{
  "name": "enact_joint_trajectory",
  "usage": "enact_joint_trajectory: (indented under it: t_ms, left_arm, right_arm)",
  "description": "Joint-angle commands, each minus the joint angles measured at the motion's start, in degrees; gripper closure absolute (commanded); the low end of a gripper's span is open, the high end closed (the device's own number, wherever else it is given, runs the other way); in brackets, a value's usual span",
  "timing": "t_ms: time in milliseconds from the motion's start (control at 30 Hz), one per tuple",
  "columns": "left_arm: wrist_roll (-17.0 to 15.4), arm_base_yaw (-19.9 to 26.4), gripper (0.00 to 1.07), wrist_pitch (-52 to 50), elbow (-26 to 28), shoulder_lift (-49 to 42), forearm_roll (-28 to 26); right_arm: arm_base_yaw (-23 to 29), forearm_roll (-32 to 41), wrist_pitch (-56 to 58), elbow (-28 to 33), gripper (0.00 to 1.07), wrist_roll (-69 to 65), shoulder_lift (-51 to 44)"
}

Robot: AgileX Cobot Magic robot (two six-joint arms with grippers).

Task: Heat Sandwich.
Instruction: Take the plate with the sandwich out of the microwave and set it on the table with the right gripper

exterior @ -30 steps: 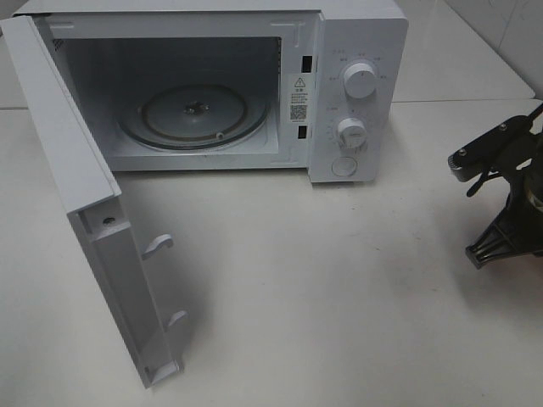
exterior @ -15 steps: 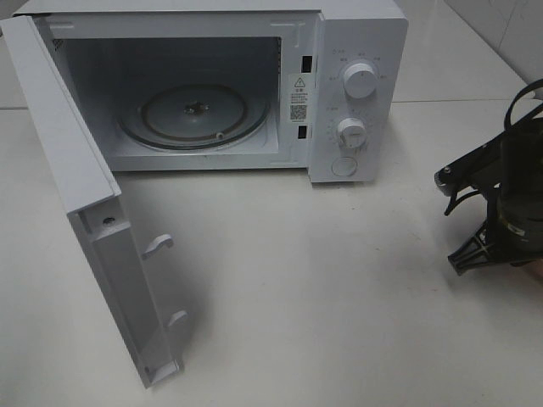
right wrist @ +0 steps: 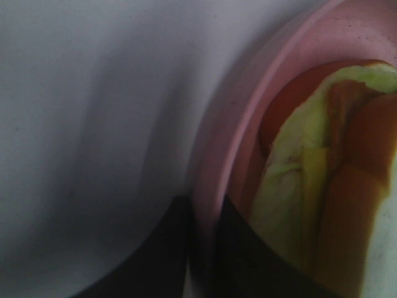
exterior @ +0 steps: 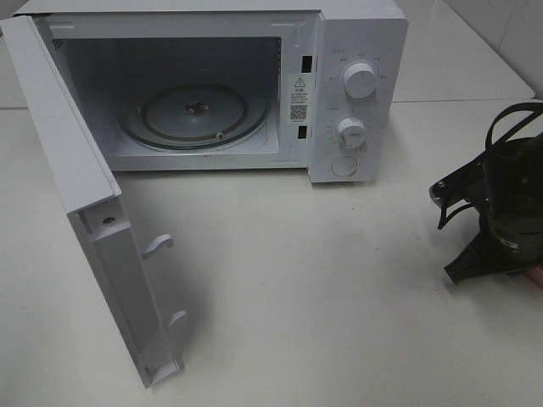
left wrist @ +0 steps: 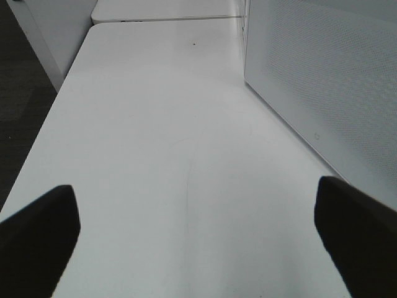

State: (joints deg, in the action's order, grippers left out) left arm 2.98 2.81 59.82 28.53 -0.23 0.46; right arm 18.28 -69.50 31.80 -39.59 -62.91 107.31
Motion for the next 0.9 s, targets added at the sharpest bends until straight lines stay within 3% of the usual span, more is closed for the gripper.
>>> enact_joint_trajectory:
  t_ms: [33, 433, 733, 900]
  left_arm:
    - [-0.34, 0.06, 0.09, -0.57, -0.23, -1.20, 0.11]
    - [-0.34, 0.06, 0.09, -0.57, -0.23, -1.20, 0.11]
    - [-0.34, 0.06, 0.09, -0.57, -0.23, -1.20, 0.11]
    - [-0.34, 0.06, 0.09, -0.57, -0.23, -1.20, 0.11]
  right_arm:
    - [-0.34, -0.69, 0.00, 0.00, 0.94, -0.69, 0.29]
    - [-0.34, 0.46, 0.00, 0.00, 0.88, -0.69, -0.06]
    - [-0.34, 3.95, 0.17, 0.00, 0.54, 0.52, -2.06]
    - [-0.23, 7.33, -0.06, 0.00, 0.44, 4.13, -5.61]
